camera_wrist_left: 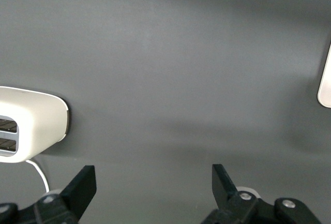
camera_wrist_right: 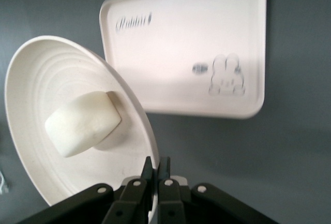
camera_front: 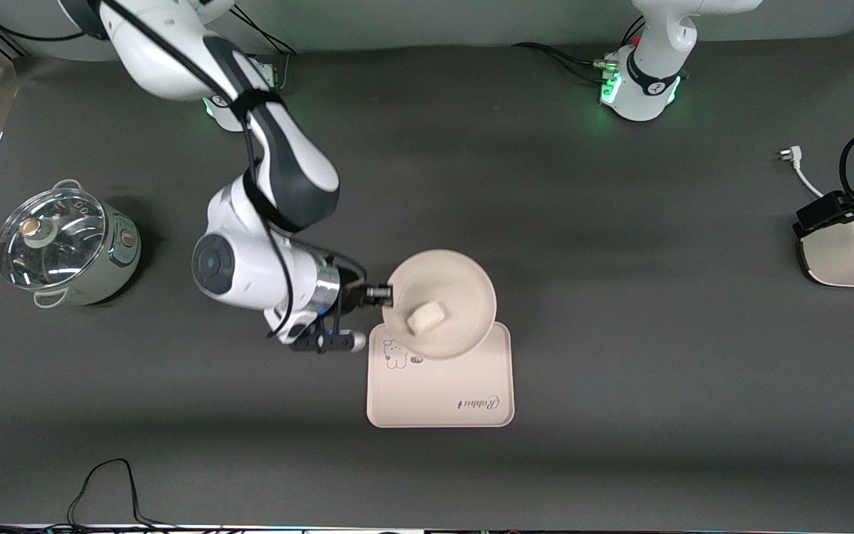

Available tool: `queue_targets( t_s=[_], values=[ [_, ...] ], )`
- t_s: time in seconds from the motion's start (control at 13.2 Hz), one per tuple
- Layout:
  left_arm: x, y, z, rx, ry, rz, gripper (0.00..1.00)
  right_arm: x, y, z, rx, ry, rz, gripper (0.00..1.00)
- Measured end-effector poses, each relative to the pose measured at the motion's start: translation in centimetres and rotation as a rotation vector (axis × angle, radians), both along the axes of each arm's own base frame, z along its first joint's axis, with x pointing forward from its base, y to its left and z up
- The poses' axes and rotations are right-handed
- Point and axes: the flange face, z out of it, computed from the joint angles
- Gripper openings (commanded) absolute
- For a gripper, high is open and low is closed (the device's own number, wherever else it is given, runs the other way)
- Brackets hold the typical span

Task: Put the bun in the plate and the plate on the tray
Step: 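Lower the plate onto the bunny tray with the right gripper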

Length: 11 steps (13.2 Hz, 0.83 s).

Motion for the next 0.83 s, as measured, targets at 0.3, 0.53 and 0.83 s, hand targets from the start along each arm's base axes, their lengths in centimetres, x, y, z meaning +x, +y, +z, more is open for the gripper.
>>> queue_targets(
  t_s=[0.3, 0.53, 0.83],
  values=[
    [-0.1, 0.1, 0.0, 0.0, 0.003, 0.002, 1.0, 3.7, 0.4, -8.9, -0.001, -0.115, -0.093, 0.0],
    [-0.1, 0.1, 0.0, -0.001, 0.003, 0.002, 1.0, 3.7, 0.7, -14.8, -0.025, -0.094, -0.083, 0.0],
    [-0.1, 0.4, 0.0, -0.001, 0.003, 0.008, 1.0, 3.7, 0.7, -16.2, -0.032, -0.087, -0.071, 1.0]
  ],
)
